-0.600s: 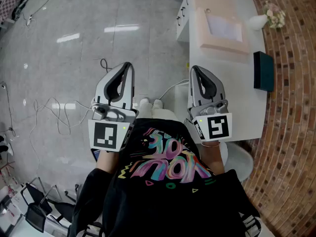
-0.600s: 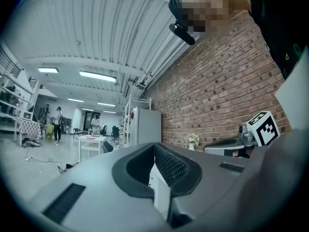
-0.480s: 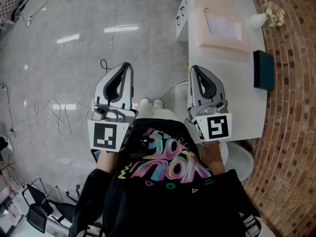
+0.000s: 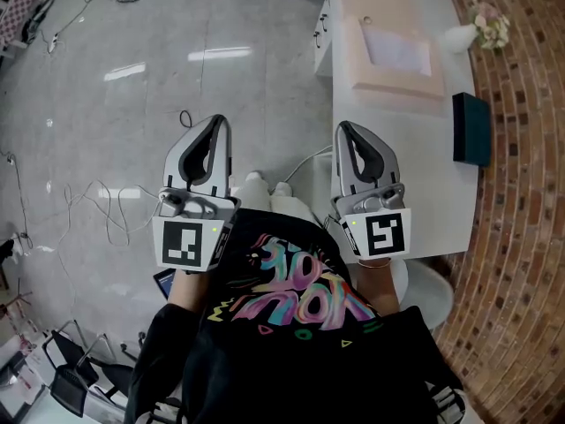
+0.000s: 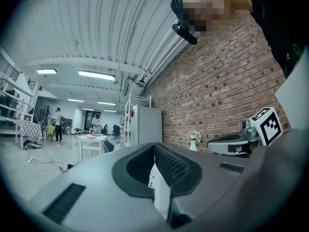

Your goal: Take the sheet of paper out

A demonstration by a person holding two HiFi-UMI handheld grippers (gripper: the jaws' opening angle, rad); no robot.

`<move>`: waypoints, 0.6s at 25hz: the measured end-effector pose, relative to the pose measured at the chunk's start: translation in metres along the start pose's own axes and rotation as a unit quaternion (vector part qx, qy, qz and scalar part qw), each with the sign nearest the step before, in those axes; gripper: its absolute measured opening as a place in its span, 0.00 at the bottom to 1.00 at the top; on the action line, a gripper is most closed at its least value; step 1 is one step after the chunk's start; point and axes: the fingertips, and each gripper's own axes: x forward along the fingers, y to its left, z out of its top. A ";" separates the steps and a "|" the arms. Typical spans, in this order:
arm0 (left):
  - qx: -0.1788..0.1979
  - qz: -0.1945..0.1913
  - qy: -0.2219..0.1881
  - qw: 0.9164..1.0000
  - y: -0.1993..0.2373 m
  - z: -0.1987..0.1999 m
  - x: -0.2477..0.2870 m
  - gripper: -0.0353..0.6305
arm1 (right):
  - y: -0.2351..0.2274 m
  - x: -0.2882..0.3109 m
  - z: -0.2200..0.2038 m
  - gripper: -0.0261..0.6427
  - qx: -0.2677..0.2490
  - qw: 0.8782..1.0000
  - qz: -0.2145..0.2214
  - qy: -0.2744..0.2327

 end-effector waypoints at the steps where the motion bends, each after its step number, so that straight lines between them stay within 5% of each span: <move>1: -0.001 -0.001 0.002 1.000 0.002 -0.001 0.005 0.09 | -0.002 0.004 -0.001 0.06 0.000 1.000 0.000 0.002; 15: -0.011 -0.026 -0.018 0.999 0.118 -0.010 0.150 0.09 | -0.046 0.164 -0.015 0.06 -0.022 0.999 -0.024 0.033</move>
